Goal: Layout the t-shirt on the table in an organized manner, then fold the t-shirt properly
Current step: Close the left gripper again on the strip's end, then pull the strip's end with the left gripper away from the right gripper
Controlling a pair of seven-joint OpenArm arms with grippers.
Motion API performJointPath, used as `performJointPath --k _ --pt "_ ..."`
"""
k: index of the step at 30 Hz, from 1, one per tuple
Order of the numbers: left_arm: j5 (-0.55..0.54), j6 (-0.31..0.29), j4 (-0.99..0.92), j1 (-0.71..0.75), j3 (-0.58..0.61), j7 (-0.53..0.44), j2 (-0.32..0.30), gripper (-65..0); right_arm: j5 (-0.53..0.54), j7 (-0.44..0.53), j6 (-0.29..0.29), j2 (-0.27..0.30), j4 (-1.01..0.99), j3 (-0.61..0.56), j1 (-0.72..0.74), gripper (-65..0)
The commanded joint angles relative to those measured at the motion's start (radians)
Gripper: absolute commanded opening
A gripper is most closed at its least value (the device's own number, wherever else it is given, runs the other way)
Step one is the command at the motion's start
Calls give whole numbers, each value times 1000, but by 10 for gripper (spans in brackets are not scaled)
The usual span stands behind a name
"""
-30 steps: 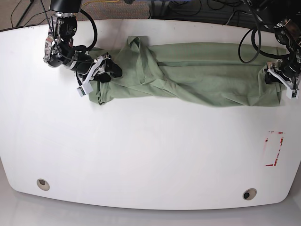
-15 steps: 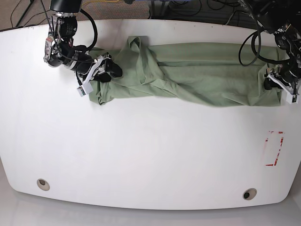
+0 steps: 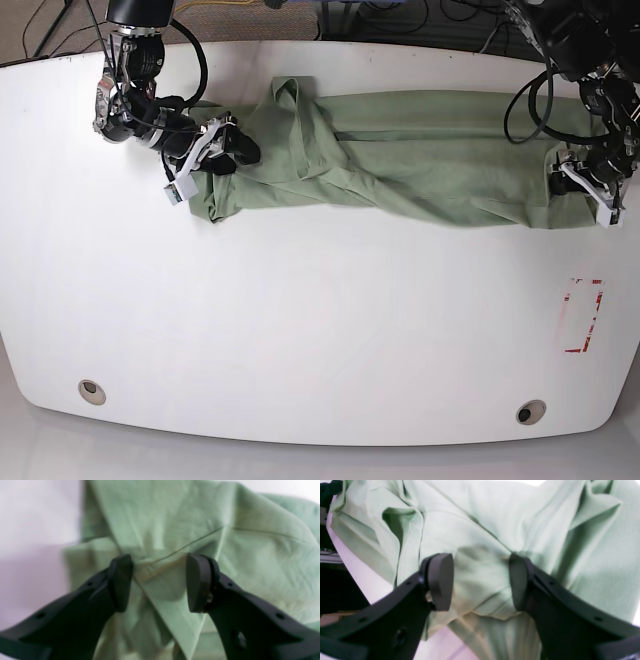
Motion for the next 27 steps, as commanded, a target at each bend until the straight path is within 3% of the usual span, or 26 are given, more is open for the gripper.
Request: performJointPath --k 1,7,16,27 --pt "-14 -1 5 -16 -3 -14 -23 -336 -19 -21 -9 8 5 4 1 -314" --pt "-14 -1 3 -16 0 -14 -23 -361 -19 -21 -9 8 5 7 1 -314" --pt "-14 -1 6 -17 1 -14 -24 -606 -19 -20 -9 8 4 9 1 -314" --pt "-21 -1 98 -9 0 -14 -47 -625 -20 -20 -9 6 2 9 5 -314"
